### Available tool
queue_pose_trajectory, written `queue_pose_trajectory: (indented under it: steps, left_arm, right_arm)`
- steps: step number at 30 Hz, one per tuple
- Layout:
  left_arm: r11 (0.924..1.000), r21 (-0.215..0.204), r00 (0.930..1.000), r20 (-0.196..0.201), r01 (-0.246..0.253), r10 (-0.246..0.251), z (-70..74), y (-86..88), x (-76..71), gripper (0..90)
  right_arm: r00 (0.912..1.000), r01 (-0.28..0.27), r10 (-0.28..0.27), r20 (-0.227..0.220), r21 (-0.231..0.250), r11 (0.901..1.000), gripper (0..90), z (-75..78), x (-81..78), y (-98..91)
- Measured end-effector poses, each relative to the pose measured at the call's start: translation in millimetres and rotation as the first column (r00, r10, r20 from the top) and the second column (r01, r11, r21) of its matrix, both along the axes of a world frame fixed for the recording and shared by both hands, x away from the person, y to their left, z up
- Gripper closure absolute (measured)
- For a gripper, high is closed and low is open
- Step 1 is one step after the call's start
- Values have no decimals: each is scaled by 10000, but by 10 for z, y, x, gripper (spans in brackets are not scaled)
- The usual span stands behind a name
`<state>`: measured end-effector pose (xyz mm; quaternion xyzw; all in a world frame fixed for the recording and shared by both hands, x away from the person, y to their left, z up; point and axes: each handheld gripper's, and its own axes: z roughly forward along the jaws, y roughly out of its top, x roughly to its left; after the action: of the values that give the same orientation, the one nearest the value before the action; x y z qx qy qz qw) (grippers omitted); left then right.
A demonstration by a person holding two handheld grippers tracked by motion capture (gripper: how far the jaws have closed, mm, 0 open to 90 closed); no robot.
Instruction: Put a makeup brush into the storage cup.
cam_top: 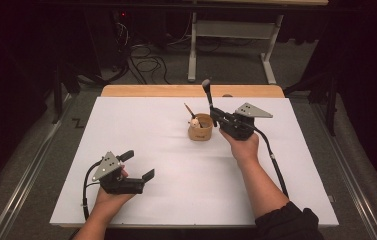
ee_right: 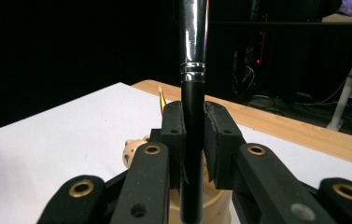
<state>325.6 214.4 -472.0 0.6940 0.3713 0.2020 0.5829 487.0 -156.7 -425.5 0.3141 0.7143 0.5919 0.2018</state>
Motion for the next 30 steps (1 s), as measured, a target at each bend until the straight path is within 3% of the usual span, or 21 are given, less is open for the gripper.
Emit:
queue_pose_trajectory:
  steps: [11, 30]
  left_arm:
    - [10000, 4, 10000, 33, -39, 39, 6, 17, -9, 0]
    - [9999, -112, 10000, 52, -19, 20, 15, 29, -18, 0]
  right_arm:
    - [10000, -24, 22, -97, -172, 9998, 800, -23, 85, 171]
    - [10000, -13, 11, -69, -358, 9994, 800, -142, 170, 272]
